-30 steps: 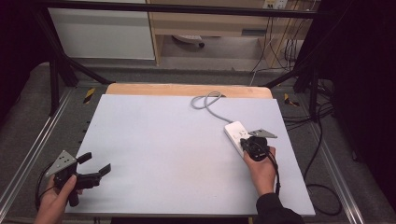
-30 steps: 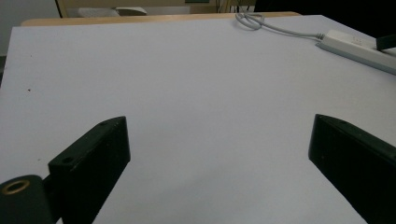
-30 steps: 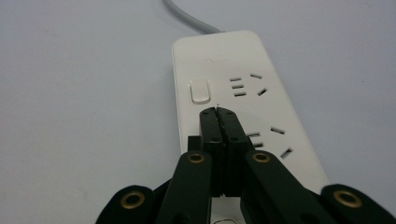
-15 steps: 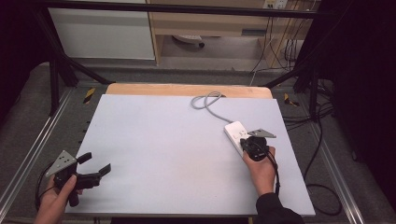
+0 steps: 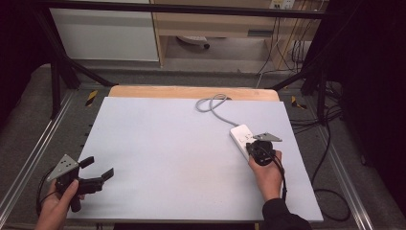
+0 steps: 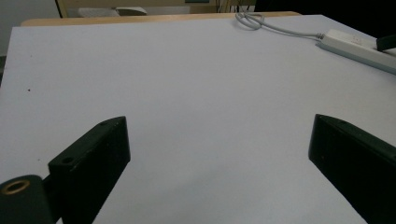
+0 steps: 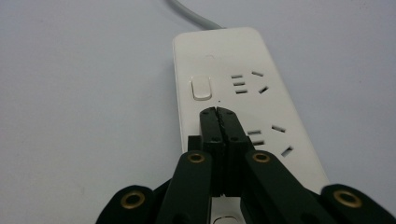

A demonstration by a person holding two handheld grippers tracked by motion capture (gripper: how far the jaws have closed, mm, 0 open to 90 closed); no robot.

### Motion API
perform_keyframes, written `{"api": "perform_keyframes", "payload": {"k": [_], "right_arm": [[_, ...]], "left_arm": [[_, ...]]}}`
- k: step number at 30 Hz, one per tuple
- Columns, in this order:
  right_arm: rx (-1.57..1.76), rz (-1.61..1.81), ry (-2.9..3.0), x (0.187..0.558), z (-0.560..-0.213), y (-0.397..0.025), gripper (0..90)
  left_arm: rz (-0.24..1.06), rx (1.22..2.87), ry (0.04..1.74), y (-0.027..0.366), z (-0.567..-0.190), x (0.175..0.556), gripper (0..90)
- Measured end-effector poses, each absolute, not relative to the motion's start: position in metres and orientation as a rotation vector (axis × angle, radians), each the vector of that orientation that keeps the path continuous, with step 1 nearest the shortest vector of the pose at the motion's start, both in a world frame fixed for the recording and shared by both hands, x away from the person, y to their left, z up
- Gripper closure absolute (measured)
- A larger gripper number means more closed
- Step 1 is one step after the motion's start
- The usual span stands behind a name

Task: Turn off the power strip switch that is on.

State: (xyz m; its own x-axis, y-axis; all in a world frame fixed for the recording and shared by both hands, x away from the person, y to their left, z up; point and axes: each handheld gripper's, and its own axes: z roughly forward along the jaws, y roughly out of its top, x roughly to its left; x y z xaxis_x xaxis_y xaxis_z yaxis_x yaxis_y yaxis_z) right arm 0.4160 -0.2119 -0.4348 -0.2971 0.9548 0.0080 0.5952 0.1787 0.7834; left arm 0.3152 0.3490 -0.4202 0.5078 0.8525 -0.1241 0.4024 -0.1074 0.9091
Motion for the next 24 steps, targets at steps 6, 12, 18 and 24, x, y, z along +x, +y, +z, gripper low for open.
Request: {"api": "perform_keyframes", "payload": {"k": [6,12,18,24], "right_arm": [[1.453,0.957,1.966,0.4159,-0.4347,-0.2117,90.0],[1.464,0.969,1.964,0.4160,-0.4345,-0.2127,90.0],[1.458,0.970,1.963,0.4157,-0.4348,-0.2129,90.0],[1.460,0.979,1.960,0.4155,-0.4351,-0.2136,90.0]], "left_arm": [[0.544,1.713,1.070,0.3494,-0.4202,0.3151,5.4],[0.543,1.712,1.069,0.3497,-0.4202,0.3153,5.4],[0.543,1.713,1.068,0.3499,-0.4201,0.3152,5.4],[0.544,1.711,1.069,0.3500,-0.4202,0.3153,5.4]]}}
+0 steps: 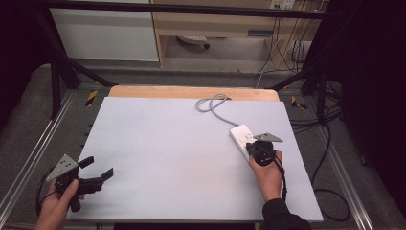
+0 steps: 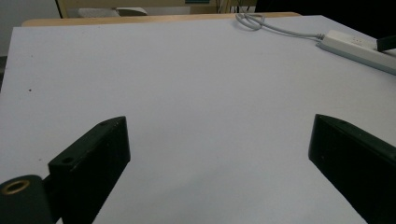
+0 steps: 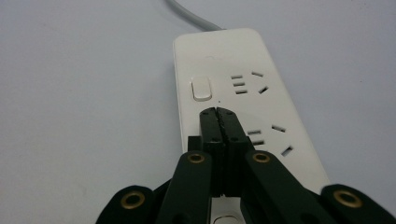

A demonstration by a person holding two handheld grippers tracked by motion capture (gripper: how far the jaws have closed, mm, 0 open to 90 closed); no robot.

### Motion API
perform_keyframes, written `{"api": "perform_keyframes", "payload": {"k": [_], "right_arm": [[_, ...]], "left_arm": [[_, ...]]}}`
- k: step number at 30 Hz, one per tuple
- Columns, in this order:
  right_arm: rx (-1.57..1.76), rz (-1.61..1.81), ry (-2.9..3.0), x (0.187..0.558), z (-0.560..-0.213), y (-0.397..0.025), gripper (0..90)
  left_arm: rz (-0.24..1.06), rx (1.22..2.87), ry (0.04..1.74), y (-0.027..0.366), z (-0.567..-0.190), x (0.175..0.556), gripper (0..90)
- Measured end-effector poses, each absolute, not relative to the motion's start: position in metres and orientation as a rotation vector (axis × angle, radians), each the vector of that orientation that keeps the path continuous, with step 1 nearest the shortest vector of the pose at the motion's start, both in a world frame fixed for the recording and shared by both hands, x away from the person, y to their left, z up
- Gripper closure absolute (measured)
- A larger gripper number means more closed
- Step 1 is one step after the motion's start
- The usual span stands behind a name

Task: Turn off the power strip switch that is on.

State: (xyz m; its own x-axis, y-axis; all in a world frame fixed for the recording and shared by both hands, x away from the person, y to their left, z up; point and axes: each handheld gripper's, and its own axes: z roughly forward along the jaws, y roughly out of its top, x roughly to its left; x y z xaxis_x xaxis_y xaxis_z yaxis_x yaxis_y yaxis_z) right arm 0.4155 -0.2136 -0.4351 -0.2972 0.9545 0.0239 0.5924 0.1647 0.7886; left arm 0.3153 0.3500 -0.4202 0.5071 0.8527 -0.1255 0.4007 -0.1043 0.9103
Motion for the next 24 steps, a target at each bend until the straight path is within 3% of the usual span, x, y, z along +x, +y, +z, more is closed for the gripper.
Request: {"api": "perform_keyframes", "payload": {"k": [24], "right_arm": [[1.453,1.047,1.939,0.4129,-0.4335,-0.2145,90.0]], "left_arm": [[0.546,1.712,1.066,0.3504,-0.4199,0.3153,5.4]]}}
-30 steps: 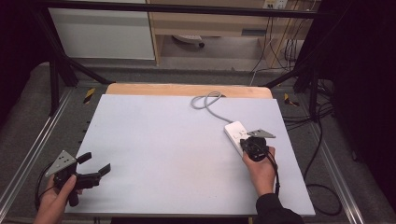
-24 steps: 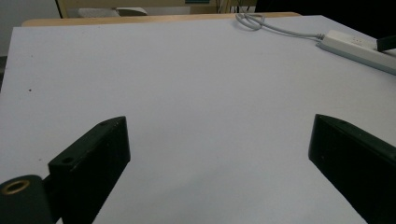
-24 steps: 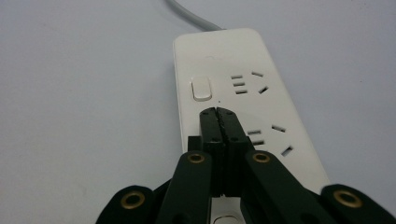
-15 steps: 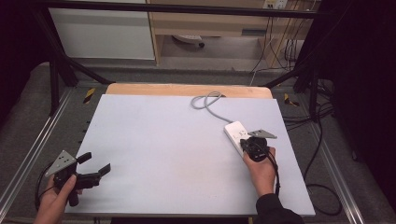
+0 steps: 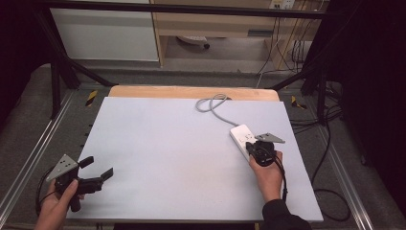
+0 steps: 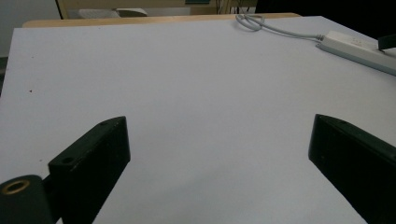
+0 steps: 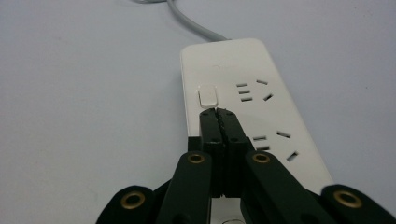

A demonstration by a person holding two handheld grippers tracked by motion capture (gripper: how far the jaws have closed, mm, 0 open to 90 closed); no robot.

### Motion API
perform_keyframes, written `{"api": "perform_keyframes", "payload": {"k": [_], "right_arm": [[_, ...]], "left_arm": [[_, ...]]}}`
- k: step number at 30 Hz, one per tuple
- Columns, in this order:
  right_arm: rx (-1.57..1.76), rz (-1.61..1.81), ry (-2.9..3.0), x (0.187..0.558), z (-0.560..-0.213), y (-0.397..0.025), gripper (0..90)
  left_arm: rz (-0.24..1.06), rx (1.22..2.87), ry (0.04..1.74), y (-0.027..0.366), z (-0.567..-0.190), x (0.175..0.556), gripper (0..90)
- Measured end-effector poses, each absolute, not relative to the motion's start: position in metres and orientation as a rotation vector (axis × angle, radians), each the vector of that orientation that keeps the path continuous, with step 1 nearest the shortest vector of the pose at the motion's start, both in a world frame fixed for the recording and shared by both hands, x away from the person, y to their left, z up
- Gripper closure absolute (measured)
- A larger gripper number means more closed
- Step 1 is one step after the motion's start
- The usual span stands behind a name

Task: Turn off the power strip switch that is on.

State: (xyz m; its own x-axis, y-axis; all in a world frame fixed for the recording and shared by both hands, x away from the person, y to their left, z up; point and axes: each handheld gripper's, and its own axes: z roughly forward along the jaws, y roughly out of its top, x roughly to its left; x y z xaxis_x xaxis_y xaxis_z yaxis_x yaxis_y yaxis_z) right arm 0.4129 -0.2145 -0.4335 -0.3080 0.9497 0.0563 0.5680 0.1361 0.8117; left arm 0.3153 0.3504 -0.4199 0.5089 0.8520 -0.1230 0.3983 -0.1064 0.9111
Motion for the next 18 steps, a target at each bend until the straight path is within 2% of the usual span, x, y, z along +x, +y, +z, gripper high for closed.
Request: {"api": "perform_keyframes", "payload": {"k": [6,10,18], "right_arm": [[1.442,1.084,1.925,0.411,-0.430,-0.215,90.0],[1.426,1.112,1.916,0.409,-0.427,-0.215,86.0],[1.394,1.163,1.894,0.406,-0.421,-0.215,71.9]], "left_arm": [[0.546,1.713,1.065,0.350,-0.420,0.315,5.4],[0.546,1.713,1.065,0.350,-0.420,0.315,5.4],[0.545,1.712,1.063,0.350,-0.420,0.315,5.4]]}}
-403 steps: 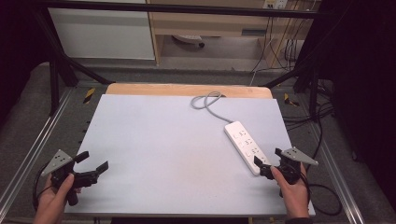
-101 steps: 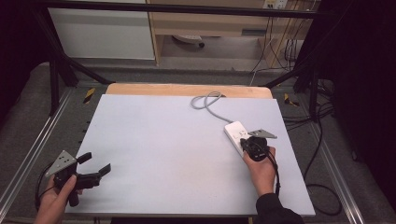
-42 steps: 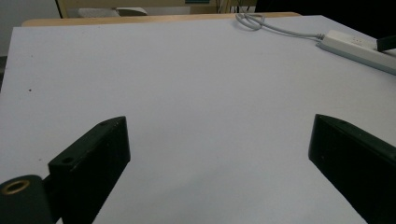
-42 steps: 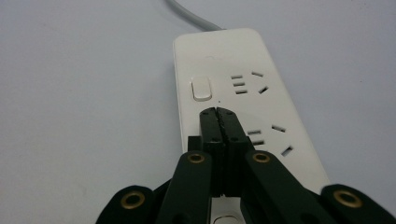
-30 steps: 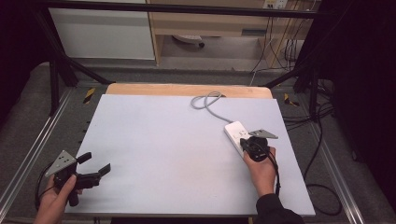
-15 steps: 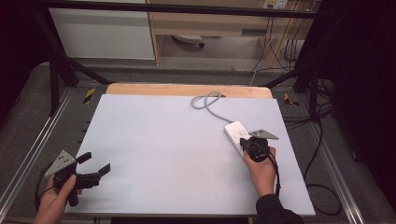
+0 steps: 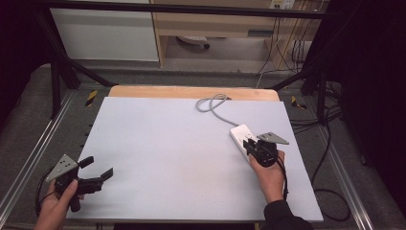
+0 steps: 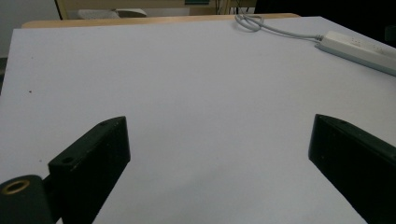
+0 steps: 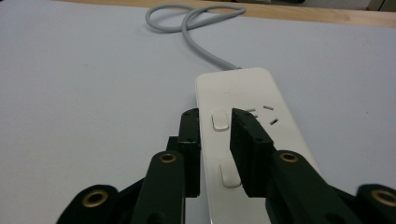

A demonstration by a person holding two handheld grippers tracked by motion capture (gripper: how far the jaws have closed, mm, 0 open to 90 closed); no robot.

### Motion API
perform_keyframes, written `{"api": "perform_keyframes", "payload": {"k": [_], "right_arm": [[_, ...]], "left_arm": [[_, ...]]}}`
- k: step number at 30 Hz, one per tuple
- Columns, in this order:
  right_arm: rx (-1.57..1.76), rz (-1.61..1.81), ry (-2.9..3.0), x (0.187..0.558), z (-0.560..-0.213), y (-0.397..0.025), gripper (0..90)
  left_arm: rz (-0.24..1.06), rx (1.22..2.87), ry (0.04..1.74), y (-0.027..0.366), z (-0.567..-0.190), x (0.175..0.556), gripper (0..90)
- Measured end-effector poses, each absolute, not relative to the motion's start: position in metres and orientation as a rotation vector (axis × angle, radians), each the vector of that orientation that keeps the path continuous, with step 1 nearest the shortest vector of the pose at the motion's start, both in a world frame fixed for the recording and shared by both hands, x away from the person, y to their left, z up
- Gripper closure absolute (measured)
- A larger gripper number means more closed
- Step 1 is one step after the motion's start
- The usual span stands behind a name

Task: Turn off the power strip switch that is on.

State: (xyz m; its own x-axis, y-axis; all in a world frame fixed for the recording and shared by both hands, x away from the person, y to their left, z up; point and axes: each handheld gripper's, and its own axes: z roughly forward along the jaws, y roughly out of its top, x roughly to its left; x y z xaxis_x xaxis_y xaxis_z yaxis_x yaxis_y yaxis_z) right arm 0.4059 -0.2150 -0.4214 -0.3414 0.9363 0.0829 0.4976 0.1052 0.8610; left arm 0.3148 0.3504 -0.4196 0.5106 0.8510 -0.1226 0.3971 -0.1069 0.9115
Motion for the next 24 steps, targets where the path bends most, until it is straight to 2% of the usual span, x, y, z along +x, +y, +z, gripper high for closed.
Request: {"api": "perform_keyframes", "payload": {"k": [12,24], "right_arm": [[1.353,1.207,1.871,0.402,-0.410,-0.216,34.9],[1.284,1.239,1.840,0.398,-0.404,-0.220,9.5]], "left_arm": [[0.545,1.713,1.061,0.351,-0.420,0.315,5.4],[0.545,1.713,1.063,0.351,-0.420,0.314,5.4]]}}
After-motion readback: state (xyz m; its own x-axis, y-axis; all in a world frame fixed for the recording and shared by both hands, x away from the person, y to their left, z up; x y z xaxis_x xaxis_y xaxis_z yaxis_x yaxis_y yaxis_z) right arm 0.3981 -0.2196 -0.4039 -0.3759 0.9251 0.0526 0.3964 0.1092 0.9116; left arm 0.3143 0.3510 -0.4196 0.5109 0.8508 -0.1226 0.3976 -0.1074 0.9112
